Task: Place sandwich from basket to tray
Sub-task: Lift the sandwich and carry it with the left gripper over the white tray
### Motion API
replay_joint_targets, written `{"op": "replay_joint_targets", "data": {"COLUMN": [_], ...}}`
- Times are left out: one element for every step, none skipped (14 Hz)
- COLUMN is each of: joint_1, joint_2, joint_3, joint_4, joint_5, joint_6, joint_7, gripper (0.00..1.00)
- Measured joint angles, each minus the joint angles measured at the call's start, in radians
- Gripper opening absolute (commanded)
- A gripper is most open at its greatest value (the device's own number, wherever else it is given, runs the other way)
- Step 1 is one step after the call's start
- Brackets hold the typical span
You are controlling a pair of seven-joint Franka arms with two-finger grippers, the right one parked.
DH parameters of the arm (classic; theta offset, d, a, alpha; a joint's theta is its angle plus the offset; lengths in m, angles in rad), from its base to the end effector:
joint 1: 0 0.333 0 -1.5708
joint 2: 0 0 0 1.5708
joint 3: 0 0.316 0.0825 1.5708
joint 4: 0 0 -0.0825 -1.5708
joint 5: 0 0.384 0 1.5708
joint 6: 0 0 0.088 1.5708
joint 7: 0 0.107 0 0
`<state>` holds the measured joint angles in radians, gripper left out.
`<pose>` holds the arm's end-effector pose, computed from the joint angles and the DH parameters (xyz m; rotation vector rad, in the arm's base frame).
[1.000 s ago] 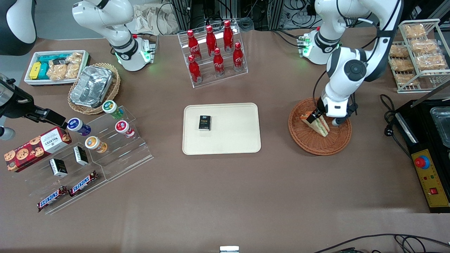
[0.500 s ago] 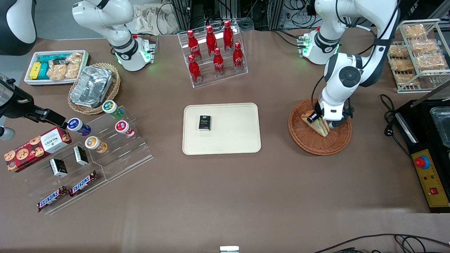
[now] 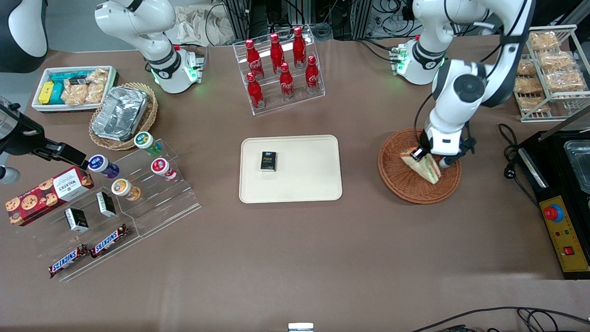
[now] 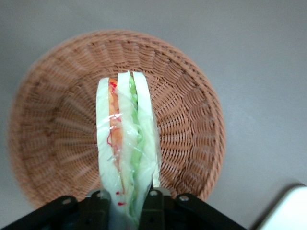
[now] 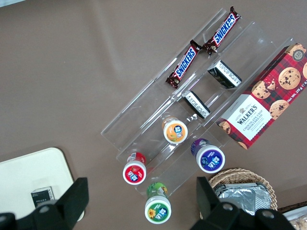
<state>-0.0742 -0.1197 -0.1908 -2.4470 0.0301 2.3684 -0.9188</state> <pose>0.4561 -0.1231 0.3487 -2.9698 -0.9736 -0.0886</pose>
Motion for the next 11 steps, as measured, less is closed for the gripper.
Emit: {"op": "replay_joint_targets", "data": {"joint_1": [-0.001,-0.003,-0.004,-0.005,-0.007,-0.010,-0.012,-0.013,-0.014,-0.015,-0.016], "joint_2": [-0.032,-0.057,-0.071,-0.078,-0.079,-0.079,-0.079,-0.076,-0.069,-0.058,-0.043], "joint_3": [-0.002,-0.007,-0.021,-0.041,-0.062,-0.085,-0.109,-0.137,-0.175,-0.218,-0.261], "joint_4": [0.054,0.119,0.190,0.262,0.326,0.374,0.403,0.416,0.419,0.419,0.416], "joint_5": [0.000,0.000,-0.001,-0.002,-0.012,-0.034,-0.052,-0.064,-0.070,-0.071,-0.072], "joint_6": [-0.103,-0.206,-0.304,-0.390,-0.456,-0.496,-0.512,-0.512,-0.499,-0.470,-0.438], "joint_7": [0.016,0.034,0.055,0.080,0.110,0.146,0.179,0.205,0.221,0.230,0.240], "gripper": [0.00,0.00,0.00,0.00,0.00,0.00,0.00,0.00,0.00,0.00,0.00]}}
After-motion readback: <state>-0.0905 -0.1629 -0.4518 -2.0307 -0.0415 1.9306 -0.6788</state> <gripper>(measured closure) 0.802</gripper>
